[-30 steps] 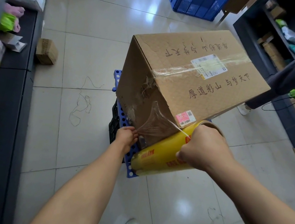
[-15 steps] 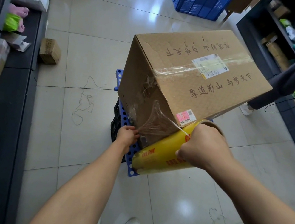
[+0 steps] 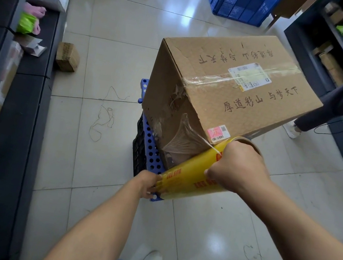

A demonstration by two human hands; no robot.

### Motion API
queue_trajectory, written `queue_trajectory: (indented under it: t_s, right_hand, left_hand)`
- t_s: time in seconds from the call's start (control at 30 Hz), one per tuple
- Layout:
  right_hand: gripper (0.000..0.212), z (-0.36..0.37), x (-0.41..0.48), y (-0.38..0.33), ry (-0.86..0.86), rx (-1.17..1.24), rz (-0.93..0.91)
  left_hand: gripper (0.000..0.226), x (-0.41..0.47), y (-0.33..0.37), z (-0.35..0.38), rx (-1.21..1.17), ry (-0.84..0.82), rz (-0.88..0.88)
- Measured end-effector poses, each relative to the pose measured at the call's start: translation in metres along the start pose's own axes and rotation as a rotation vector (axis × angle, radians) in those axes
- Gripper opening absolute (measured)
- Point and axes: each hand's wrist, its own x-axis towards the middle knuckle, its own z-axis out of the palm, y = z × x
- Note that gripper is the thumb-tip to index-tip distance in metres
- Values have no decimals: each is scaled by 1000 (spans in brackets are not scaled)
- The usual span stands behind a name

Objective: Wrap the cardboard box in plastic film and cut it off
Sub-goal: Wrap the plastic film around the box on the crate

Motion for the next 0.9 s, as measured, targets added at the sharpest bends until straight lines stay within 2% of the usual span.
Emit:
queue_trajectory:
  t_s: [0.13,0.27,0.33,0.4,0.47,0.63,0.77,0.9]
  right_hand:
    - [38,3,-1,-1,23,-9,-32]
    - [38,2,0,-4,46,26,-30]
    - [38,-2,1,-3,59,37,-18]
    - [35,-5,3,-1,59,44,-9]
    - [35,-6,4,2,50,54,-7]
    - [35,-7,6,3,19,99,3]
    - [35,-8,6,3,10,79,-12]
    - [34,-7,8,4,7,58,-10]
  left_hand:
    - [22,-2,-1,2,-31,-52,12]
    - [39,-4,-1,9,3,-125,6]
    - [42,-5,1,17,79,-112,77]
    - [37,-7,8,24,138,-31,208]
    - [29,-9,17,25,173,14,267]
    - [34,-20,26,14,327,-40,277]
    - [16,-23,24,-1,260,-127,229]
    - [15,-21,18,-1,203,-53,241]
